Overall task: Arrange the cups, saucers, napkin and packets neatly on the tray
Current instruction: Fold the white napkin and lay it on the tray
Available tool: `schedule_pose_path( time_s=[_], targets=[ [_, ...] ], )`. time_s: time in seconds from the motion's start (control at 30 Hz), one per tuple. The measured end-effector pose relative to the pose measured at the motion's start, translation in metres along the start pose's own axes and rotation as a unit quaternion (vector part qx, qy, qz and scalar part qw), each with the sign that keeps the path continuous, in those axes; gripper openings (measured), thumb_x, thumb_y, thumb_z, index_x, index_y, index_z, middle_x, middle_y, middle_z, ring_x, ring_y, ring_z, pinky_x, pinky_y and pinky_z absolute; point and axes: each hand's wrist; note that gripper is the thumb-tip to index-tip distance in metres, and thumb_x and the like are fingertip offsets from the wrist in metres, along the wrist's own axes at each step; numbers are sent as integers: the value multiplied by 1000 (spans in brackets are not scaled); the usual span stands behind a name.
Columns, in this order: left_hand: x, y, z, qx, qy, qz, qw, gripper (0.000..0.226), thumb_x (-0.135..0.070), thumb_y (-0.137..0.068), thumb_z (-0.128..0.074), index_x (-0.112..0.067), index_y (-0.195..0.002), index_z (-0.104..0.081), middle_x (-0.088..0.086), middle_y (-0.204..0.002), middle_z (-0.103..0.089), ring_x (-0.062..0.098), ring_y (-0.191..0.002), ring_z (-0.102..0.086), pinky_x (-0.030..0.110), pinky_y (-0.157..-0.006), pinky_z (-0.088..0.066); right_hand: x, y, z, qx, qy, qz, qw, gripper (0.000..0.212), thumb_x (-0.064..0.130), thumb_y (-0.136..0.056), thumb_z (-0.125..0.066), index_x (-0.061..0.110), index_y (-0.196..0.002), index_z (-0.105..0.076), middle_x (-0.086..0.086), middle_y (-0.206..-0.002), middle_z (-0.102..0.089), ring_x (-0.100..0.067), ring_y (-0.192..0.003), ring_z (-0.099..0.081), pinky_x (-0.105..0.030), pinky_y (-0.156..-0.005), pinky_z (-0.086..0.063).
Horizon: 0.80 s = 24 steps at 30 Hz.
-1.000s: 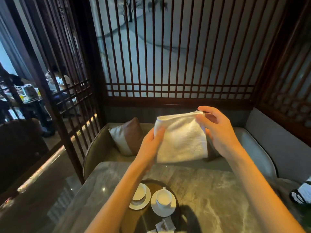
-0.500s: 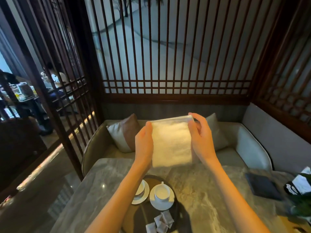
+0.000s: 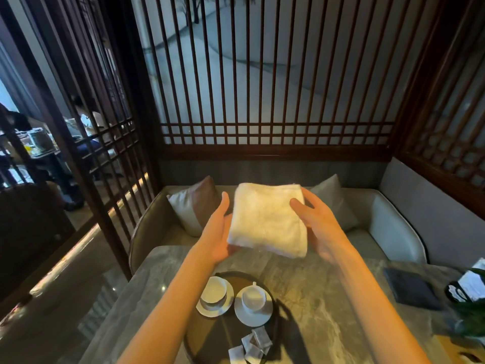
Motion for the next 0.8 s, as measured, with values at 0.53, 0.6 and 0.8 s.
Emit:
schedule_pose_path(
  time_s=[0.53, 0.6, 0.8],
  targets=[
    [12, -3, 34, 39, -204, -27, 978, 17, -42, -89, -66, -41, -105, -63, -11, -104, -74, 15, -98, -71, 27, -74, -61, -5, -2, 42, 111, -44, -187, 975, 47, 24, -68, -85, 7, -109, -71, -11, -101, -75, -23, -89, -75, -34, -71, -60],
    [9, -7, 24, 57, -237, -35, 969, 23, -42, -88, -67, -40, -111, -64, -10, -112, -72, 16, -107, -70, 34, -84, -60, -3, -2, 45, 126, -24, -180, 975, 38, 24, -73, -83, 11, -108, -74, -10, -110, -75, -25, -99, -74, -36, -77, -60],
    [1, 2, 23, 122, -219, -123, 960, 31, -30, -90, -66, -27, -121, -66, 5, -123, -68, 29, -114, -66, 40, -85, -60, 13, 2, 47, 121, 34, -75, 989, 48, 28, -74, -82, 21, -120, -69, -5, -121, -71, -25, -114, -67, -37, -86, -55]
  ],
)
Point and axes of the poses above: each hand's wrist, its own y-axis away from the middle knuckle, its own z-axis out of the back of the hand, x = y × z
